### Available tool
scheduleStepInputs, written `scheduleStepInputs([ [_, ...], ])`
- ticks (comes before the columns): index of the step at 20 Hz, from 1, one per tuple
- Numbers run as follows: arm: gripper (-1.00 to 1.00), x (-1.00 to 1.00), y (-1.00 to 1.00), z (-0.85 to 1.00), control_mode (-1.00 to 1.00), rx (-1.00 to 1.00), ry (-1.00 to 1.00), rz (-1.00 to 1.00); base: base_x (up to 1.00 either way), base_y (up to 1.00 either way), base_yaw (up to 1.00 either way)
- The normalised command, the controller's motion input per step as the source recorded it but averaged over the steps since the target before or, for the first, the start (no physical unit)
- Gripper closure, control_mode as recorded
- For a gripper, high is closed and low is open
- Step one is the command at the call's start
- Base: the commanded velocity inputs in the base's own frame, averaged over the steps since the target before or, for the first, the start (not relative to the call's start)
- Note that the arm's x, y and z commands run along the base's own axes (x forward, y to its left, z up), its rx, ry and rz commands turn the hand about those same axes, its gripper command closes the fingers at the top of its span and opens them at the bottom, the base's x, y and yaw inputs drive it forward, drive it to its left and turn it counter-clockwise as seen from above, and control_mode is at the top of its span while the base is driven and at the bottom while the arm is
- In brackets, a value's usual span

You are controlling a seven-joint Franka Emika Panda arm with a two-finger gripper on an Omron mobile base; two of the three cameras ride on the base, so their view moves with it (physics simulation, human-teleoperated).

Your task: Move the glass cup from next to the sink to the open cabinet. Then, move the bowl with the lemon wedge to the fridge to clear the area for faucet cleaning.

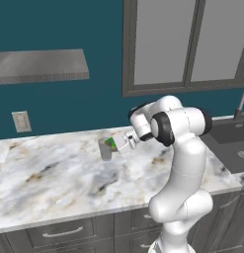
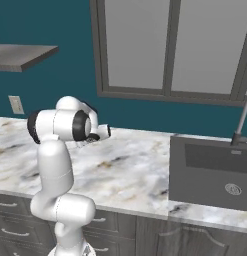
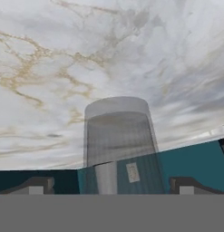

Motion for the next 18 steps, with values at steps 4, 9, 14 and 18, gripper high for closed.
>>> scheduleStepInputs([
  [4, -1.0, 0.05, 0.0, -0.02, -1.0, 0.0, 0.0, 0.0, 0.0, 0.0, 0.0],
  [9, -1.0, 0.0, 0.08, 0.0, -1.0, 0.0, 0.02, 0.0, 0.0, 0.0, 0.0],
  [14, 1.0, 0.01, 0.5, -0.05, -1.0, -0.04, 0.06, 0.0, 0.0, 0.0, 0.0],
  [18, 1.0, 0.02, 0.12, -0.02, -1.0, 0.0, 0.02, 0.0, 0.0, 0.0, 0.0],
])
